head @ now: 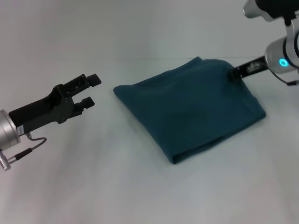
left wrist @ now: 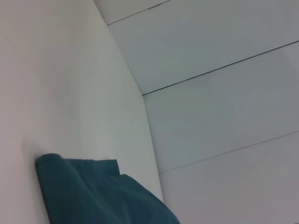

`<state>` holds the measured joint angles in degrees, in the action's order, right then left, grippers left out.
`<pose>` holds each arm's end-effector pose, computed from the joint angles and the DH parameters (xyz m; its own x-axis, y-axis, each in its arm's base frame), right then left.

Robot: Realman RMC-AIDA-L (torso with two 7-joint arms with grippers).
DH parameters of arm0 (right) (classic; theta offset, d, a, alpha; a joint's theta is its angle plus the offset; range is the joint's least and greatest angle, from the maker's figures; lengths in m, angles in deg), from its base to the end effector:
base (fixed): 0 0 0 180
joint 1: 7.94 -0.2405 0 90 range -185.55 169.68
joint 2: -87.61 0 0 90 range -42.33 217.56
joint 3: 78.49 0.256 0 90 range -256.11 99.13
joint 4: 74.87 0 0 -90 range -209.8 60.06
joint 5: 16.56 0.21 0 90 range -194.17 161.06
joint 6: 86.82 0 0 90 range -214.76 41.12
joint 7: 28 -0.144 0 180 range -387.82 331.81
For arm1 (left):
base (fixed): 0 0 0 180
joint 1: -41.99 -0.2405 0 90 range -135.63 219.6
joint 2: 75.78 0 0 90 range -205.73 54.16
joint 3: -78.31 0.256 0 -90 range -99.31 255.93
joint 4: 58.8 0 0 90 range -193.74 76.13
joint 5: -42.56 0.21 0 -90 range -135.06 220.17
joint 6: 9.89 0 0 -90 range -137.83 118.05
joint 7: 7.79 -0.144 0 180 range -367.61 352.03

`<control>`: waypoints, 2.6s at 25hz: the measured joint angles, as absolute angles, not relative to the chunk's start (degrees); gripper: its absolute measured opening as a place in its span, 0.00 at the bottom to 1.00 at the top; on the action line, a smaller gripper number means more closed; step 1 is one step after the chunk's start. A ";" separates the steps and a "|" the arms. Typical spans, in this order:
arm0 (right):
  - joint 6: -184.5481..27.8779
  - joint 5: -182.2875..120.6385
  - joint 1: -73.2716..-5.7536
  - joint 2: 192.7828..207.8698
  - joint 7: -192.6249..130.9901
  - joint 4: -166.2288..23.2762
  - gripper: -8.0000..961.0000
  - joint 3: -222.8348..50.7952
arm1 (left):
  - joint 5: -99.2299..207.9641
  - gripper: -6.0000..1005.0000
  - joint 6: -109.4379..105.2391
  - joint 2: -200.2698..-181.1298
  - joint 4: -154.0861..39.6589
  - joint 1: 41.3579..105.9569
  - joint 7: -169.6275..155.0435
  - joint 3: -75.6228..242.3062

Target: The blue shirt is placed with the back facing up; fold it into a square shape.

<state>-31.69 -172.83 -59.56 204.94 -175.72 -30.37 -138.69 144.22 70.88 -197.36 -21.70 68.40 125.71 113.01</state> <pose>0.1989 0.4678 0.0122 0.6832 -0.7079 -0.1791 -0.6250 -0.4400 -0.6448 -0.2779 0.3406 0.0149 -0.1835 0.7584 0.6254 0.8838 -0.1513 0.4428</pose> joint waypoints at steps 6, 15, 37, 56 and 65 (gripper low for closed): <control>-35.59 -172.90 -59.24 204.19 -175.42 -34.49 0.13 -138.63 | 144.22 0.94 70.71 -197.17 -22.09 68.77 125.71 113.02; -38.43 -173.23 -59.59 204.86 -175.66 -36.01 0.15 -139.12 | 143.51 0.94 70.68 -197.27 -22.50 68.87 125.72 113.03; -43.29 -181.41 -62.48 201.67 -186.23 -45.05 0.40 -137.82 | 143.25 0.94 71.25 -197.40 -22.68 68.51 125.64 113.03; -0.03 -142.25 -50.40 189.57 -173.06 -33.64 0.57 -113.63 | 150.37 0.94 71.23 -199.94 -20.62 70.84 139.90 128.19; 1.67 -141.72 -50.34 189.48 -172.45 -33.82 0.85 -113.06 | 147.58 0.94 63.17 -200.40 -33.83 76.44 138.07 131.33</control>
